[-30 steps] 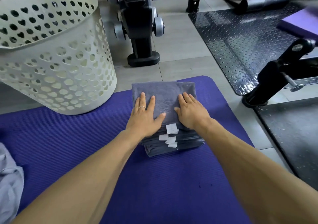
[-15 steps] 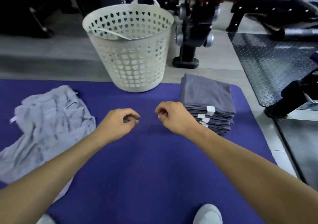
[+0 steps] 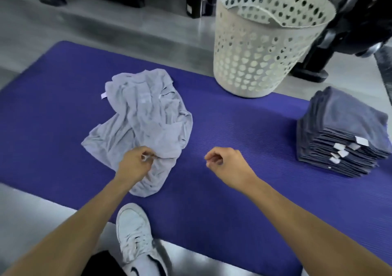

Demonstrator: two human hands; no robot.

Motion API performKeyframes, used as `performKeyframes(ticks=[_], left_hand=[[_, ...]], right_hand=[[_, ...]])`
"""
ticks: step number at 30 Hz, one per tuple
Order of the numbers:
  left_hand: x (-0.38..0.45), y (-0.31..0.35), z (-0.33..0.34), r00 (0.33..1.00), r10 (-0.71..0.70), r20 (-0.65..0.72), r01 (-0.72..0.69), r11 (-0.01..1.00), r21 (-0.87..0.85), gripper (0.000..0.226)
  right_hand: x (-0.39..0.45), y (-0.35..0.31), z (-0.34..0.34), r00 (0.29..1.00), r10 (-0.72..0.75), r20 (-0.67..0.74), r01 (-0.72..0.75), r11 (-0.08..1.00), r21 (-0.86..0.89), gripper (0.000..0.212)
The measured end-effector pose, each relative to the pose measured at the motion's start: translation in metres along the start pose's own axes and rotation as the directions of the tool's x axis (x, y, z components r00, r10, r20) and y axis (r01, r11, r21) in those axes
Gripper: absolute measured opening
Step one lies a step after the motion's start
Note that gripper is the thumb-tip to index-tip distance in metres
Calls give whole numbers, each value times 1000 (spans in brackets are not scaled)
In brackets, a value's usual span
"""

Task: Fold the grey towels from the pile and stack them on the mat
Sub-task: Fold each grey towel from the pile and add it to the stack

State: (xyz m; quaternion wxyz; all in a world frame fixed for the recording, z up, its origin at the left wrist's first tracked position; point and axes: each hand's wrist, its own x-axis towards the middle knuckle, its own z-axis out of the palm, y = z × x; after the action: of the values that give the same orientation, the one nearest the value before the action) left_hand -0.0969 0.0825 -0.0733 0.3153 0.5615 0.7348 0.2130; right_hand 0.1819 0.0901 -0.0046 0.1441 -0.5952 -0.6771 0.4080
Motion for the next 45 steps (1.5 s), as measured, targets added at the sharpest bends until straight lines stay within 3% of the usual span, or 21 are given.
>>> performKeyframes(ticks=[3,7,9,12,15,18,23,26,29,32,36,41,45], left_hand=[[20,-26,3,995,-94,-36,94,995,-12,14],[51,-24,8,991,-113,65,119,989,-88,58],[64,-18,15,988,-103,114,114,989,-94,65],[75,-14,24,990,-123,66,128,990,-67,40],[77,-17,29,997,-82,4,81,972,-220,8],[70,7,19,999,-18,-41,2,935,-355,8],[43,90,-18,975,221,12,-195,884,-424,10],[13,145,-38,946,314,75,-251,860,-444,13],[-24,197,-47,921,363,142,-266,852,-452,0],[-49,236,-54,896,398,198,-270,841,-468,1],[-77,294,-60,862,447,240,-290,822,-491,6],[-100,330,-46,866,418,274,-194,786,-587,10],[-97,334,-28,902,311,299,-136,862,-489,7]], right_hand=[[12,-5,21,998,61,15,-62,998,24,10],[26,-13,39,995,96,13,-96,994,59,10],[31,-16,43,991,131,-1,-130,986,100,10],[35,-19,41,986,167,-12,-163,975,151,10],[33,-19,32,985,173,-27,-166,973,162,10],[25,-16,16,985,166,-55,-153,972,180,10],[-3,-11,-32,983,94,-160,-57,974,221,10],[-22,-14,-68,984,-17,-179,39,992,117,37],[-48,-19,-106,984,-89,-155,99,994,56,68],[-70,-21,-138,981,-124,-150,128,992,15,81],[-104,-14,-187,974,-148,-174,157,987,40,57],[-132,-4,-212,988,-127,-86,140,977,163,50],[-146,10,-220,996,-39,-81,43,998,51,10]])
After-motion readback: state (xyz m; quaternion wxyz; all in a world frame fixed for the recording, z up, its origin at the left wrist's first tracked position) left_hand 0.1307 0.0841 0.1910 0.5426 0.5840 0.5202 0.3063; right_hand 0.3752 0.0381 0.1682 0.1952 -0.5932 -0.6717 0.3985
